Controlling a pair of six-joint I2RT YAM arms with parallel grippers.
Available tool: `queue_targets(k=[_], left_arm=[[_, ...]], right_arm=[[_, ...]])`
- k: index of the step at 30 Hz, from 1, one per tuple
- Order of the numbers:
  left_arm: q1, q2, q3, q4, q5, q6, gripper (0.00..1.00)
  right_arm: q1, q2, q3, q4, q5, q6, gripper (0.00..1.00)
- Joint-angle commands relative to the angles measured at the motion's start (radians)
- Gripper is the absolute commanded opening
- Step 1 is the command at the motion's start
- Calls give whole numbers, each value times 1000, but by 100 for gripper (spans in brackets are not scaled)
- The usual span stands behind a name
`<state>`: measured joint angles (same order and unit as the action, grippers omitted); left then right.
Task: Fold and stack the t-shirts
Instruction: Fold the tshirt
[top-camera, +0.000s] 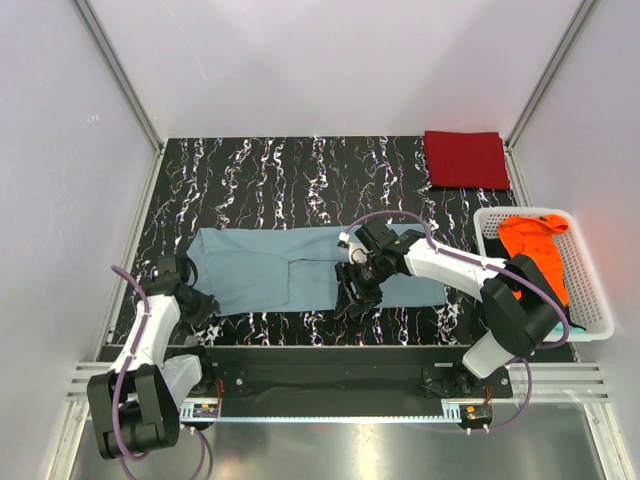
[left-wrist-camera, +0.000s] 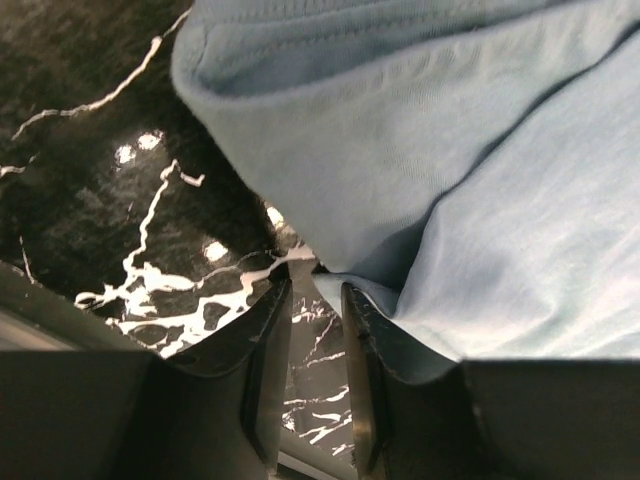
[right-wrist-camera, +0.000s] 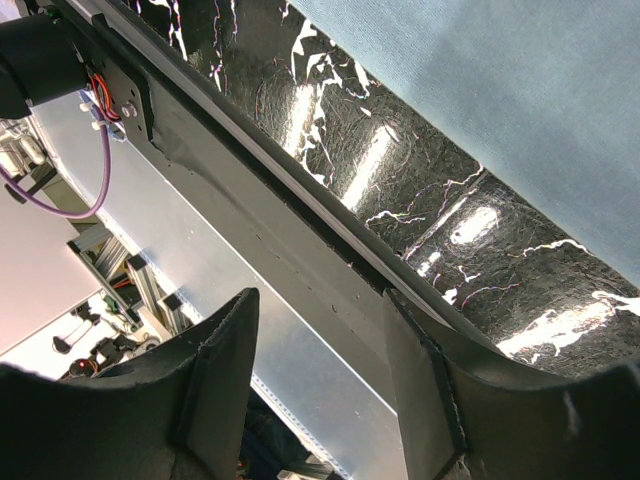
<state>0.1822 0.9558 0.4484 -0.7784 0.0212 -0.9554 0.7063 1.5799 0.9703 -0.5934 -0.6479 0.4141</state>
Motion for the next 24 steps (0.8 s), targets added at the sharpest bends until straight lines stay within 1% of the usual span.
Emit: queue_targets(k=[1,3,7,10,11,13,16,20,21,24], left_arm=[[-3,35,10,67,-40,20,31],[-3,57,15,71,-47,29,30],[-3,72,6,90,-55,20,25],[-3,78,-7,105,-41,18,16],[-3,78,-5,105,-38,20,9],[-3,72,-4,102,-30,29,0],[-3,46,-1,90,-27,23,0],[-4,-29,-10,42,25,-25,0],[-3,-76,-14,30,28,-37,0],[-3,-153,-36,-18,34,-75,0]], right_arm=[[5,2,21,26,-21,-8,59],[5,6,24,26,-25,-8,59],[5,11,31,24,-24,-6,59],[5,19,34,26,-29,-8,59],[5,20,33,26,-29,-6,59],[4,22,33,24,-27,-6,59],[5,29,38,24,-29,-6,59],[4,32,45,24,-30,-6,59],[5,34,48,23,-30,-6,59],[4,40,54,21,-30,-8,59]])
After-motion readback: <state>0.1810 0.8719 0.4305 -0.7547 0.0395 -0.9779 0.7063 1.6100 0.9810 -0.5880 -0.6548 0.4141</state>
